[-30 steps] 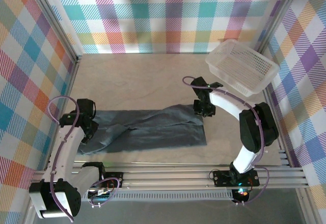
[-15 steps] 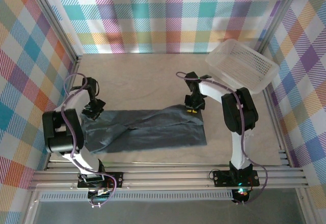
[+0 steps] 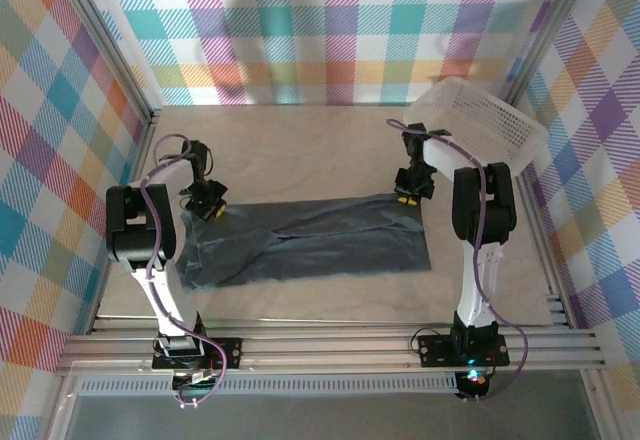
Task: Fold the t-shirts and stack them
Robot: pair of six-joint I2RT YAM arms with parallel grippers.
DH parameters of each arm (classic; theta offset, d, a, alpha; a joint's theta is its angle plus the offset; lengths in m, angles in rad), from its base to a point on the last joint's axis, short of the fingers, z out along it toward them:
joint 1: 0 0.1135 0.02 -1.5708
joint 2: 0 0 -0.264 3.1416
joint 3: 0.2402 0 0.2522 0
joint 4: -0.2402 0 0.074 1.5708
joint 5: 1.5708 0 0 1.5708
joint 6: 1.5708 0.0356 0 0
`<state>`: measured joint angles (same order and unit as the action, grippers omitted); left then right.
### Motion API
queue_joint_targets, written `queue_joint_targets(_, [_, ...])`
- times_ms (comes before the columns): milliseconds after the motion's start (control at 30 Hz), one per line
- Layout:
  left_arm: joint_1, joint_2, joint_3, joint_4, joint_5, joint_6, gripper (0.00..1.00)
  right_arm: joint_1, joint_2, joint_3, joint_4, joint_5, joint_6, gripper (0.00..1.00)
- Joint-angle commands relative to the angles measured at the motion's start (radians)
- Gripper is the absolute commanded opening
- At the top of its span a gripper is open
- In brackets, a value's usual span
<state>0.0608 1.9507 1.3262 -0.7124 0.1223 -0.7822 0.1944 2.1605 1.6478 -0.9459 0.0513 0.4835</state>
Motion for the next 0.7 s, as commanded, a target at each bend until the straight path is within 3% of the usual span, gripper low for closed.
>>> queue_joint_targets(0, [0.003, 0.080, 0.073, -0.036, -0.013, 0.040, 0.04, -0.017, 0.065, 0.068, -0.050, 0.073, -0.055, 0.15])
queue_joint_targets(133, [0.016, 0.119, 0.170, -0.076, -0.025, 0.049, 0.04, -0.027, 0.092, 0.147, -0.076, 0.084, -0.087, 0.16])
queue_joint_targets(233, [0.006, 0.070, 0.188, -0.079, -0.050, 0.052, 0.05, -0.010, 0.025, 0.119, -0.033, 0.095, -0.115, 0.21])
queue_joint_targets(500, [-0.085, -0.164, 0.043, -0.058, -0.052, 0.096, 0.24, 0.039, -0.185, -0.075, 0.031, 0.028, -0.065, 0.27])
queue_joint_targets(667, [-0.124, -0.192, -0.013, -0.099, -0.006, 0.137, 0.31, 0.060, -0.225, -0.201, 0.047, -0.030, -0.006, 0.25])
